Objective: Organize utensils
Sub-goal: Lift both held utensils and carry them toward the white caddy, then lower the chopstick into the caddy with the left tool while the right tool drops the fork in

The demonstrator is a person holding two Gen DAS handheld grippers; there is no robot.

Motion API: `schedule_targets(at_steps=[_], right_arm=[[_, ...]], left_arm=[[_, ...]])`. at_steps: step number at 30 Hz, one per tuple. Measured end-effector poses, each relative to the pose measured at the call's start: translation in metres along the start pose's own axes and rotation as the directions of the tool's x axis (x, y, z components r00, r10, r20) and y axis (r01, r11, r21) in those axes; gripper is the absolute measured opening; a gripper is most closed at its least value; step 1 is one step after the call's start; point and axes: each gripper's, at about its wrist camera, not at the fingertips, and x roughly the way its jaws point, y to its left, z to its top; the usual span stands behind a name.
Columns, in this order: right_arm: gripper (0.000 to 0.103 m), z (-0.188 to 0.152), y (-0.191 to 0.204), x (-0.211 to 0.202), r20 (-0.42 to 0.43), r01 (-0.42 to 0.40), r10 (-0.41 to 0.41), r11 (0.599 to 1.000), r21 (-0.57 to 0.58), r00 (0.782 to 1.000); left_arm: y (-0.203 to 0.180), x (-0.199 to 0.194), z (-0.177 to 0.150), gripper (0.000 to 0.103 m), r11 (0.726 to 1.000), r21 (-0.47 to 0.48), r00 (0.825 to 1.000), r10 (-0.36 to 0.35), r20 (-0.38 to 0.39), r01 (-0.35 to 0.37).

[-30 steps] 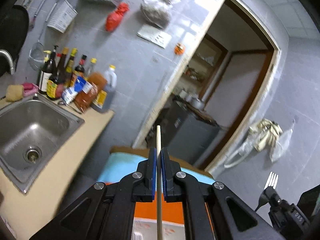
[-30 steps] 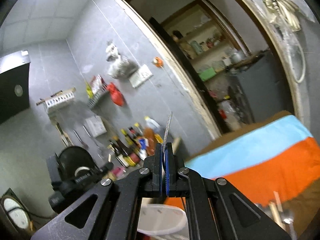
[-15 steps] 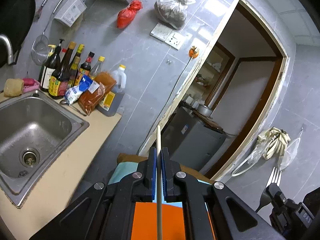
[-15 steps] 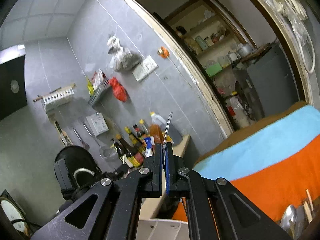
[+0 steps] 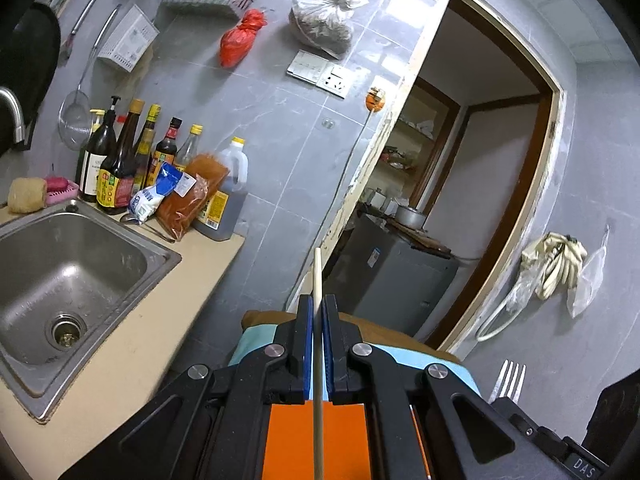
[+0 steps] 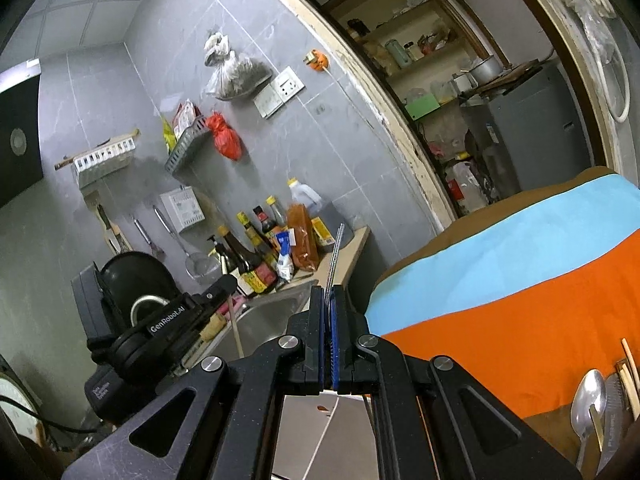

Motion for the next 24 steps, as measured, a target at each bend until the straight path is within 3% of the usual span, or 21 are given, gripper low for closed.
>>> schedule_targets(at_steps=[8,10,12,16,19,24], right_arm=[[0.004,-0.002,0.002,-0.004,-0.048,0.026,-0.027,0.999,-0.028,0.998],[0.009,-0.003,0.001,-0.007,-0.05,0.027,-0.029,0.999,-0.029,0.998],[0.021,-0.002,0.001,-0.01,-0.047,0.029,-0.03,0.999,-0.031,0.998],[0.028,0.0,0.002,-0.017,-0.048,0.032,-0.033,0.999,-0.029,0.998],[0.033,0.003,0.004,-0.025,-0.042,0.035,-0.037,0.999,-0.037,0.998],[0.05,0.011,0.007,-0.045,-0.021,0.065,-0.067,0.995,-0.073,0.998]], left_arm=[[-0.005,-0.011,-0.009,0.005,0.998,0.065,0.997,0.009,-0.072,-0.004],[-0.004,-0.014,-0.012,0.005,0.998,0.07,0.995,0.006,-0.098,0.001],[-0.005,-0.015,-0.014,0.007,0.997,0.076,0.992,0.009,-0.127,0.001],[-0.005,-0.018,-0.02,0.009,0.996,0.086,0.983,0.013,-0.183,0.003],[-0.008,-0.022,-0.023,0.02,0.996,0.089,0.978,0.006,-0.21,0.013],[-0.016,-0.037,-0.025,0.06,0.997,0.073,0.982,-0.007,-0.189,0.021]])
